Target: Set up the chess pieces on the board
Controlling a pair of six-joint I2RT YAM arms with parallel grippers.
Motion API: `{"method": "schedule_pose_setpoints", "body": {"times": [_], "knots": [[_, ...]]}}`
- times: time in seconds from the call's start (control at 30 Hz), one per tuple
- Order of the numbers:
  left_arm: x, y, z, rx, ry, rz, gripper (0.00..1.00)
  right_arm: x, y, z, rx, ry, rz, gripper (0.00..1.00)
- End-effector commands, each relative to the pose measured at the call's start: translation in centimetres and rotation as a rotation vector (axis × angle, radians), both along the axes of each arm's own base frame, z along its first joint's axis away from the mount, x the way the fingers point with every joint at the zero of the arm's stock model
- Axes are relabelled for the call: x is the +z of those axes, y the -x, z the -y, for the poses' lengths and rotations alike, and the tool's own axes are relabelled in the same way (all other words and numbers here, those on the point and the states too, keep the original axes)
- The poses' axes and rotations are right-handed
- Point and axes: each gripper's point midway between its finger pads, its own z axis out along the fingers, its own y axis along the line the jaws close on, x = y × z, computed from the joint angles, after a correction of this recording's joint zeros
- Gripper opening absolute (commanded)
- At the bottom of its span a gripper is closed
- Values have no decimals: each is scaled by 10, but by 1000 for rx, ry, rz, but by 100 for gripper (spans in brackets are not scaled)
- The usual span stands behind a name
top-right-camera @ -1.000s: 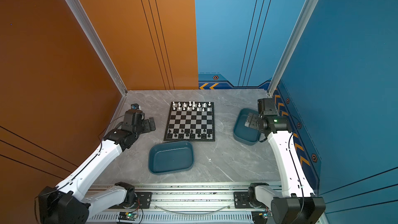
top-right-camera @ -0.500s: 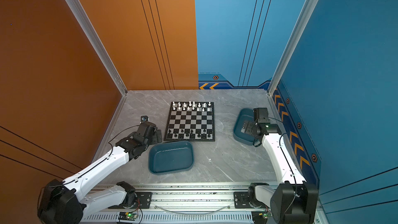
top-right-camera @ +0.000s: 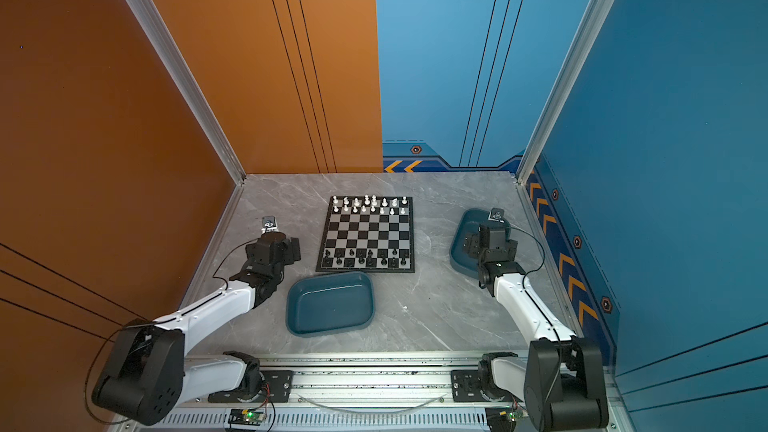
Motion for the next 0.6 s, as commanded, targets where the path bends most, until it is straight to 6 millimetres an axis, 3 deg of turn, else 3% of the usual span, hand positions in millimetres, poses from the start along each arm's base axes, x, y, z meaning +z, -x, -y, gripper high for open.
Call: {"method": "schedule_pose_setpoints", "body": {"times": [0.0,0.2,0.4,0.57], "knots": [[12,-17,-5,-32,-39,71,98,8,-17,-1,17,29,119,100],[-18,-15,-17,-51,5,87,98,-2,-24,1,31,62,163,100],[-24,-25,-24,-70,3,110,98,-21,-35,-3,60,42,157,100],[-31,-28,-15,-110,-14,118,98,-38,-37,-10,92,50,171,100]]}}
